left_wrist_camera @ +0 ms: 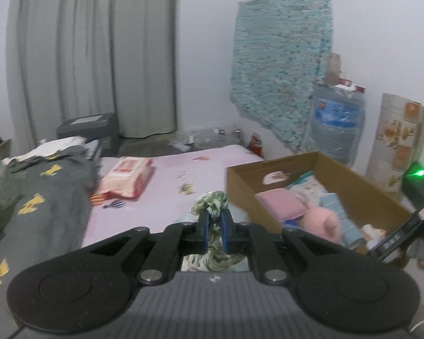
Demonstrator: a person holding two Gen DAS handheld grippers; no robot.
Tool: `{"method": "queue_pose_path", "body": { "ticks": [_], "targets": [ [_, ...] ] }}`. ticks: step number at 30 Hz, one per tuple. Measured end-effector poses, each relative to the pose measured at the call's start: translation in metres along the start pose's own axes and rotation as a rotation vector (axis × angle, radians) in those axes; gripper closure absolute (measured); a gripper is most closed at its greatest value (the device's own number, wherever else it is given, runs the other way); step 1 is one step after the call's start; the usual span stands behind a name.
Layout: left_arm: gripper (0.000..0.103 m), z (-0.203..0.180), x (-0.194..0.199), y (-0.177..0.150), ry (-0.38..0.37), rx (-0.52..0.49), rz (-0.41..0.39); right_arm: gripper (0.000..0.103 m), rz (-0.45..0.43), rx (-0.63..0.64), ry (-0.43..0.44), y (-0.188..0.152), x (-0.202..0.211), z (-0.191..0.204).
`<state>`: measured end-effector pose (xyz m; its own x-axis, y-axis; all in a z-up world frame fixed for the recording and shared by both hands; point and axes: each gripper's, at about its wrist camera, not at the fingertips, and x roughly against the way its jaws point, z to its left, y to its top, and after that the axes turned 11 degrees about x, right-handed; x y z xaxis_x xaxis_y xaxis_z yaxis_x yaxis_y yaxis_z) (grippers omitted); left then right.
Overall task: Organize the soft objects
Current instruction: 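Carry the scrunchie with the left tool while the right tool drops the gold packet into the box, then open the left tool to drop the scrunchie into the box and withdraw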
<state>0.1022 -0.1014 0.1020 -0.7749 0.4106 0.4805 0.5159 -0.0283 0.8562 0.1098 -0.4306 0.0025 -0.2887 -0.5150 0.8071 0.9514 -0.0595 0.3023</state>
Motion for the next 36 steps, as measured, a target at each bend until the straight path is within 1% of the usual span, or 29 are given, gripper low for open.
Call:
{"method": "queue_pose_path", "body": {
  "ticks": [3, 5, 8, 10, 11, 13, 15, 17, 20, 21, 22, 23, 24, 25, 26, 27, 28, 29, 30, 31, 32, 33, 34, 36],
  "targets": [
    [0.094, -0.021, -0.009, 0.005, -0.051, -0.023, 0.019, 0.022, -0.043, -0.009, 0.003, -0.008, 0.004, -0.004],
    [0.094, -0.037, -0.016, 0.009, -0.096, -0.039, 0.035, 0.022, -0.119, -0.016, 0.013, -0.014, 0.02, -0.006],
    [0.094, -0.065, -0.027, 0.015, -0.183, -0.072, 0.062, 0.021, -0.285, -0.036, 0.027, -0.031, 0.055, -0.003],
    [0.093, -0.085, -0.037, 0.015, -0.242, -0.105, 0.098, 0.018, -0.416, -0.036, 0.011, -0.05, 0.084, 0.001],
    [0.093, -0.096, -0.046, 0.013, -0.271, -0.125, 0.124, 0.016, -0.483, -0.04, -0.003, -0.061, 0.097, 0.002],
    [0.093, -0.118, -0.066, 0.008, -0.31, -0.146, 0.193, 0.014, -0.617, -0.062, -0.012, -0.083, 0.119, -0.001],
    [0.093, -0.137, -0.086, 0.0, -0.347, -0.156, 0.258, 0.014, -0.696, -0.101, 0.004, -0.103, 0.13, -0.004],
    [0.091, -0.155, -0.107, -0.012, -0.356, -0.18, 0.31, 0.014, -0.748, -0.139, 0.017, -0.124, 0.134, -0.007],
    [0.077, -0.172, -0.136, -0.036, -0.361, -0.22, 0.404, 0.014, -0.77, -0.192, -0.01, -0.147, 0.134, -0.013],
    [0.067, -0.174, -0.142, -0.043, -0.36, -0.224, 0.441, 0.014, -0.773, -0.21, -0.022, -0.155, 0.134, -0.015],
    [0.061, -0.174, -0.146, -0.048, -0.352, -0.214, 0.473, 0.014, -0.775, -0.227, -0.028, -0.164, 0.132, -0.018],
    [0.06, -0.171, -0.146, -0.051, -0.351, -0.195, 0.494, 0.014, -0.777, -0.244, -0.028, -0.169, 0.128, -0.021],
    [0.058, -0.167, -0.144, -0.051, -0.368, -0.176, 0.501, 0.014, -0.781, -0.264, -0.027, -0.174, 0.127, -0.024],
    [0.053, -0.162, -0.139, -0.05, -0.382, -0.162, 0.498, 0.014, -0.787, -0.282, -0.025, -0.179, 0.126, -0.027],
    [0.05, -0.157, -0.133, -0.047, -0.39, -0.149, 0.485, 0.014, -0.795, -0.299, -0.025, -0.185, 0.125, -0.029],
    [0.044, -0.154, -0.127, -0.042, -0.391, -0.139, 0.463, 0.014, -0.802, -0.316, -0.028, -0.189, 0.124, -0.031],
    [0.041, -0.148, -0.119, -0.037, -0.392, -0.127, 0.43, 0.013, -0.808, -0.334, -0.038, -0.192, 0.121, -0.034],
    [0.039, -0.143, -0.113, -0.031, -0.391, -0.118, 0.407, 0.013, -0.815, -0.35, -0.056, -0.194, 0.119, -0.035],
    [0.035, -0.137, -0.105, -0.027, -0.389, -0.107, 0.386, 0.013, -0.82, -0.362, -0.085, -0.197, 0.116, -0.035],
    [0.028, -0.129, -0.096, -0.023, -0.387, -0.096, 0.368, 0.013, -0.822, -0.371, -0.119, -0.199, 0.113, -0.034],
    [0.024, -0.123, -0.087, -0.019, -0.385, -0.087, 0.351, 0.013, -0.822, -0.373, -0.149, -0.199, 0.111, -0.031],
    [0.016, -0.113, -0.076, -0.016, -0.379, -0.076, 0.328, 0.013, -0.821, -0.369, -0.174, -0.199, 0.109, -0.028],
    [0.01, -0.105, -0.066, -0.012, -0.369, -0.067, 0.307, 0.012, -0.819, -0.359, -0.195, -0.198, 0.107, -0.023],
    [0.003, -0.088, -0.045, -0.008, -0.354, -0.051, 0.25, 0.006, -0.82, -0.329, -0.234, -0.193, 0.105, -0.011]
  ]
}}
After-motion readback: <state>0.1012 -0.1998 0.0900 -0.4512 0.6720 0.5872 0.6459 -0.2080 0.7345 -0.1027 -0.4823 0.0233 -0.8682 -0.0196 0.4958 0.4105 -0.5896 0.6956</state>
